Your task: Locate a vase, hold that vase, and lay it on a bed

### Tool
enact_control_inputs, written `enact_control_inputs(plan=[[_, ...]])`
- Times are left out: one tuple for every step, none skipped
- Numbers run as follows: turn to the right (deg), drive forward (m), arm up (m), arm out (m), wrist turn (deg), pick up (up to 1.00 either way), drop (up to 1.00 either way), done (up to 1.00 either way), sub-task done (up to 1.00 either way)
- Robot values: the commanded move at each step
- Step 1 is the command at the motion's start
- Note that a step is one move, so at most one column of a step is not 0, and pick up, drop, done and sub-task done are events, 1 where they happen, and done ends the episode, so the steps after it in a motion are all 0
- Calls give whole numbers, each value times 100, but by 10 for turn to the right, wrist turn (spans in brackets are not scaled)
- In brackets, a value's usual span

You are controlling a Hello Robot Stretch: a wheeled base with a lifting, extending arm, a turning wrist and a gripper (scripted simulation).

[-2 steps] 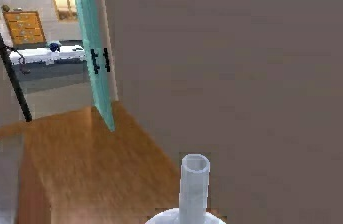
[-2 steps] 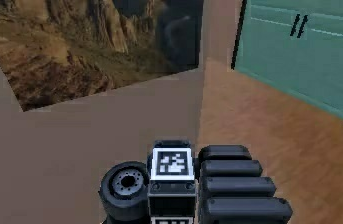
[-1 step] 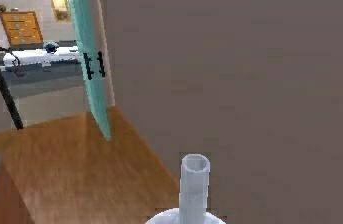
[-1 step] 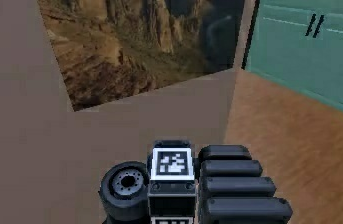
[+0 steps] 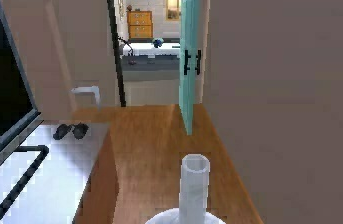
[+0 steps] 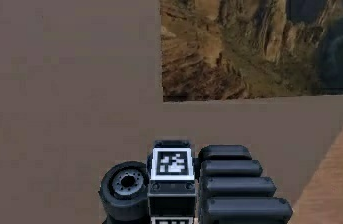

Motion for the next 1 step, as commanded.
enact_control_inputs(plan=[[0, 100, 0, 0, 0, 0, 0, 0, 0]])
